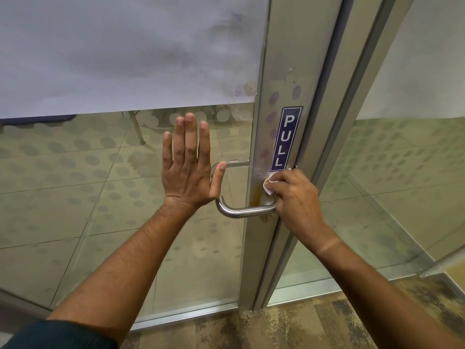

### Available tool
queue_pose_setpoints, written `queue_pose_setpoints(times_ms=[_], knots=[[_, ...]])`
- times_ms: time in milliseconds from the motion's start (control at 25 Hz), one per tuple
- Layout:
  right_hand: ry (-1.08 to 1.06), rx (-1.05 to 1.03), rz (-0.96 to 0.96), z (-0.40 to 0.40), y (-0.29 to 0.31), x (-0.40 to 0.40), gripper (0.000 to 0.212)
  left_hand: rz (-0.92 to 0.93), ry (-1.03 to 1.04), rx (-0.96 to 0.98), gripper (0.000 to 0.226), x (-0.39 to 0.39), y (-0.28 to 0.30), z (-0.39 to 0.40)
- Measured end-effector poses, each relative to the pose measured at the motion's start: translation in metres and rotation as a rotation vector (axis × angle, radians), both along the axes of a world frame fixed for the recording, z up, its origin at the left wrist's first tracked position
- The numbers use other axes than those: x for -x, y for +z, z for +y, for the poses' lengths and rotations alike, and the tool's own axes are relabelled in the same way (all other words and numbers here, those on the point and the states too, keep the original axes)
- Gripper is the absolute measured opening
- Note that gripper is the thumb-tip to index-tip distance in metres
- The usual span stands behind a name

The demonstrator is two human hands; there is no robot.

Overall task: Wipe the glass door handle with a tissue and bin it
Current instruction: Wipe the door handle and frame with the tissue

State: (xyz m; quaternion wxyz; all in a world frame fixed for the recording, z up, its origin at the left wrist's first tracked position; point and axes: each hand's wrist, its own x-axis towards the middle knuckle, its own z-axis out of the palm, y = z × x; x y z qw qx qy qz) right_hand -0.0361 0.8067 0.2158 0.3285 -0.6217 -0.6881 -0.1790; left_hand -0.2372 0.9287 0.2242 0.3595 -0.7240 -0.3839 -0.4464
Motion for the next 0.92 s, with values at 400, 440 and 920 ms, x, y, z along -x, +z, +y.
queue_pose_setpoints(times_ms=[400, 440, 920], knots=[[-0.222, -0.340, 0.720, -0.027, -0.040, -0.010, 0.022, 0.015, 0.004, -0.014, 0.087, 0.001, -0.002, 0.002], [-0.215, -0.343, 0.699, -0.026, -0.044, -0.005, 0.022, 0.013, 0.003, -0.012, 0.086, 0.001, -0.002, 0.002], [-0.124, -0.234, 0.506, 0.000, -0.084, 0.013, 0.053, 0.004, -0.012, -0.012, 0.087, 0.001, -0.002, 0.002]])
